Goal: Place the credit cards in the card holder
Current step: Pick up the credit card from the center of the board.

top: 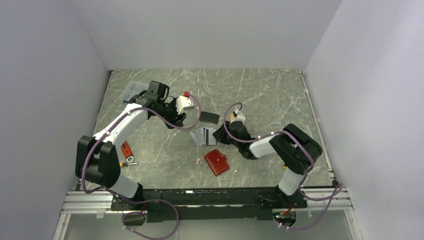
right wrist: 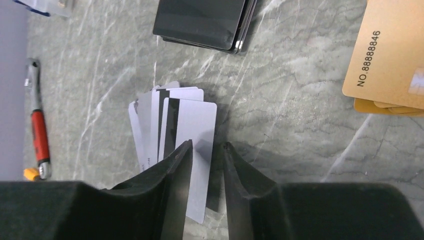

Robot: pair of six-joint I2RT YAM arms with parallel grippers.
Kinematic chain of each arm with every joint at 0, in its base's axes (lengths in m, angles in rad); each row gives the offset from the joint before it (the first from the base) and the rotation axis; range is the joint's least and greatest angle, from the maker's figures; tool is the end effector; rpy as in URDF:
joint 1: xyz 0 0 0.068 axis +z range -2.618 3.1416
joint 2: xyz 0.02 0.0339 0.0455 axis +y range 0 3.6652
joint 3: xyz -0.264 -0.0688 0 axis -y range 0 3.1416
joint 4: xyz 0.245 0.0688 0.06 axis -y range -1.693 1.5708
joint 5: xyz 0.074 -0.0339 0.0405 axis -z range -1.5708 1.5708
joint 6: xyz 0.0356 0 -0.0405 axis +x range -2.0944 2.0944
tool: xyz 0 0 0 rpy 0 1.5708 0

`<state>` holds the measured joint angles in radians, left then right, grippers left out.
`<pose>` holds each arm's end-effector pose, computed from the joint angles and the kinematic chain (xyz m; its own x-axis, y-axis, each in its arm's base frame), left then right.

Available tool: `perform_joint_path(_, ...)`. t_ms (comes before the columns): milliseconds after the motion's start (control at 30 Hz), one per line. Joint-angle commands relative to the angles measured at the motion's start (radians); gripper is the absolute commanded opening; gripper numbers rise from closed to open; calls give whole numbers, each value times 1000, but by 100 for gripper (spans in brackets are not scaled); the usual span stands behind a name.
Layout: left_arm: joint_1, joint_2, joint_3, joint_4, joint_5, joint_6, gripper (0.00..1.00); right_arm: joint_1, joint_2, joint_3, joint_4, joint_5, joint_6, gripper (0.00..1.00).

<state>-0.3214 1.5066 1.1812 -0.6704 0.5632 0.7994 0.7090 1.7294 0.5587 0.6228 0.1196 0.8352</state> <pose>0.2891 -0.1163 0.2681 -0.1661 0.6942 -0.7003 0.9491 0.3053 0.0775 0.2348 0.1958 0.1149 -0.6873 0.3803 -0.6189 -0.0888 0.8016 0.5912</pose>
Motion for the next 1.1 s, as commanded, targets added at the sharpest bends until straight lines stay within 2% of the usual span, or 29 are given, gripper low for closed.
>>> perform_joint_path(0, 2, 2, 12, 12, 43, -7, 55, -56, 46, -90, -60, -160, 9, 38)
perform_joint_path(33, 2, 3, 10, 13, 42, -6, 55, -67, 53, -93, -42, -188, 16, 43)
perform_joint_path(133, 2, 5, 7, 15, 45, -6, 55, -92, 74, -110, 13, -256, 35, 49)
perform_joint_path(367, 2, 4, 11, 11, 43, -3, 54, -97, 176, -98, 92, -343, 70, 48)
perform_joint_path(467, 2, 1, 16, 9, 43, -4, 54, -95, 195, -95, 89, -337, 80, 44)
perform_joint_path(733, 2, 9, 31, 2, 53, -10, 54, -76, 109, -66, -92, -197, 27, 26)
perform_joint_path(1067, 1, 22, 51, -3, 65, -16, 52, -65, 23, -105, -147, -152, 25, 23)
